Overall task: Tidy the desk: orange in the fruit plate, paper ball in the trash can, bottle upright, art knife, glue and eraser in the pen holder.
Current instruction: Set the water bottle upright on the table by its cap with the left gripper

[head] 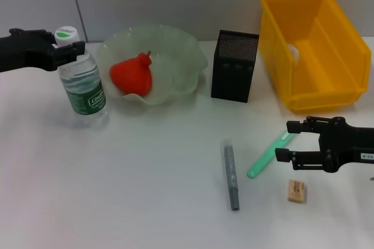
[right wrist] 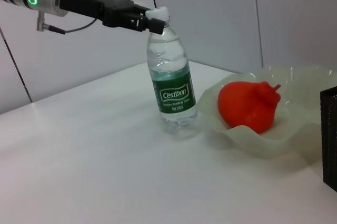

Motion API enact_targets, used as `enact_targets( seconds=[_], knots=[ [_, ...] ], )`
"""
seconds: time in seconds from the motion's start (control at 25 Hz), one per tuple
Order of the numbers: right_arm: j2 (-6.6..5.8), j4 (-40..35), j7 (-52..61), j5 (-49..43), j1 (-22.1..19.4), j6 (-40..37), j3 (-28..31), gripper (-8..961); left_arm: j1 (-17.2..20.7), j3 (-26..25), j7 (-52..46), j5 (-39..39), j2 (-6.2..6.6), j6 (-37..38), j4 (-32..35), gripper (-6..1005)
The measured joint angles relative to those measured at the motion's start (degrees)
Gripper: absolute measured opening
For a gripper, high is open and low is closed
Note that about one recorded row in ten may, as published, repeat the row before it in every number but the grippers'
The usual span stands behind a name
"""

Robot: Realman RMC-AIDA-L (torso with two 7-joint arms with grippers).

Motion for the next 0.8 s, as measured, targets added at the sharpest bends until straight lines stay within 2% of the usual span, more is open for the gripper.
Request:
enact_targets(
  seconds=[0.8],
  knots=[
    [0.0,0.3,-0.1,0.0,0.2,0.2,-0.3,792,-0.1,0.0,1.1,0.0,-0.3,-2.2,-2.0,440]
  ],
)
